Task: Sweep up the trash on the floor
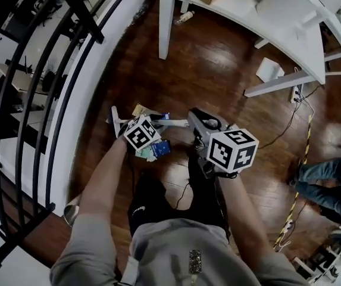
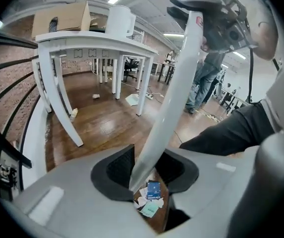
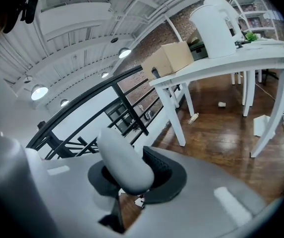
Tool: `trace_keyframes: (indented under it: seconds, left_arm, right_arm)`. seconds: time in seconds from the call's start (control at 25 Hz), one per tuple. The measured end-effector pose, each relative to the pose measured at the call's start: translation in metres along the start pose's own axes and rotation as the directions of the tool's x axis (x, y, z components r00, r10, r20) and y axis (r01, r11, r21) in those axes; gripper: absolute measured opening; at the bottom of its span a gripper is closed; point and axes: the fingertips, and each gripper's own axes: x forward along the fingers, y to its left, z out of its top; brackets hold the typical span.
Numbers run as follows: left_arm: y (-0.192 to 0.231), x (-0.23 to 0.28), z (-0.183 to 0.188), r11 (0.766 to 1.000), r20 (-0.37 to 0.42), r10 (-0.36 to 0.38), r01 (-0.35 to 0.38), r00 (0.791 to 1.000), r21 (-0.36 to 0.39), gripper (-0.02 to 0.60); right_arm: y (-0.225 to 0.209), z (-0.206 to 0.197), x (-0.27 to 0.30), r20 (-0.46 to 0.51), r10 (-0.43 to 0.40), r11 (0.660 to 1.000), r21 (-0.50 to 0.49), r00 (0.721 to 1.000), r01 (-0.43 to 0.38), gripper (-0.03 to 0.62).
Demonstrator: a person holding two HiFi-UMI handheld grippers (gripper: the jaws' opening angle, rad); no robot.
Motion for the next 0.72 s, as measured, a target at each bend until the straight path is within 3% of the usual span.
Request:
trace_keyframes:
  seconds: [0.2,0.4,0.56,0.72]
  left_arm:
    - [-0.053,0.007,0.022,0.997,0.060,-0.080,0.080,0.995,0.011,0.121]
    - [-0.108,0.017,0.036,0.983,0.048,-0.165,0.161,0.985,0.087,0.120]
    - [-0.135,0.026,0.042,0.974,0.020,-0.188,0.183,0.982,0.133,0.120]
    - [-0.140,0.023,0.057,0.972,-0.006,-0.158,0.157,0.987,0.173,0.110]
  right_arm:
    - [-0.002,-0.005,-0.051,0.053,-0.100,0.995,0.006,0.994,0.100,0.057]
    - [-0.006,-0.028,-0.103,0.069,-0.192,0.981,0.046,0.979,0.189,0.057]
    - [-0.016,-0.044,-0.130,0.064,-0.208,0.976,0.085,0.976,0.202,0.057]
    - [-0.021,-0.032,-0.146,0.106,-0.174,0.980,0.111,0.979,0.162,0.057]
